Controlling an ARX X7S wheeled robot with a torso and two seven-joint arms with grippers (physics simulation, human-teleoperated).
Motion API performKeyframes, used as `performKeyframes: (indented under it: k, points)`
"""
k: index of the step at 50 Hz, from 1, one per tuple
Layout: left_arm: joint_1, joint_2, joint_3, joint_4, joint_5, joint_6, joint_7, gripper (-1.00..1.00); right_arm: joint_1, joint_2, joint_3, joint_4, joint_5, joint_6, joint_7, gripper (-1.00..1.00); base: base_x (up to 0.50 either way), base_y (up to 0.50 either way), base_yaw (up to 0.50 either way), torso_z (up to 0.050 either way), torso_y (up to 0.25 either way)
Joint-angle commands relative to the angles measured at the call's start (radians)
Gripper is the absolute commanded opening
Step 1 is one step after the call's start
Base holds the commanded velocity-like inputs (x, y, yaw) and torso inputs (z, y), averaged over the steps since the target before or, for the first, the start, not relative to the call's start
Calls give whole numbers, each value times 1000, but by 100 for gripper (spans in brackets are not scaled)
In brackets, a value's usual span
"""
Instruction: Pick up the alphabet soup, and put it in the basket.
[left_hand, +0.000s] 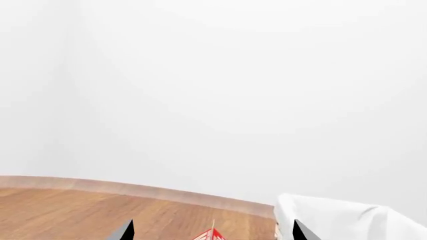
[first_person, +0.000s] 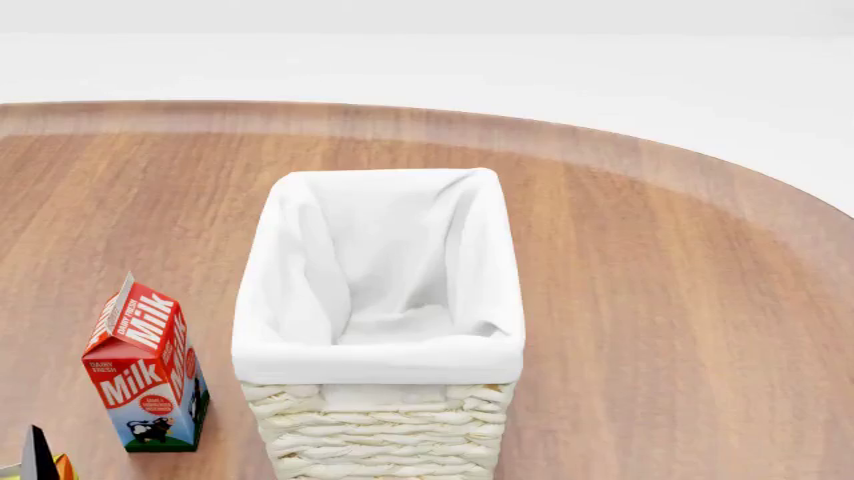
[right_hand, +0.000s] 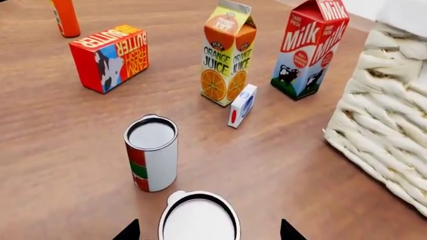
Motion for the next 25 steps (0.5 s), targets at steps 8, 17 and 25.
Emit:
performKeyframes:
  k: [8, 17, 25]
  points:
    - [0, -4, 3, 2, -2, 2, -4, 100, 34, -31, -49, 28, -44, 27, -12, 100, 0, 0, 0, 0, 0]
    - [0, -5, 6, 0, 1, 4, -6, 100, 51, -51, -63, 58, -44, 23, -26, 100, 0, 0, 0, 0, 0]
    - [3, -9, 5, 2, -2, 7, -7, 100, 77, -77, -78, 85, -52, 42, -32, 100, 0, 0, 0, 0, 0]
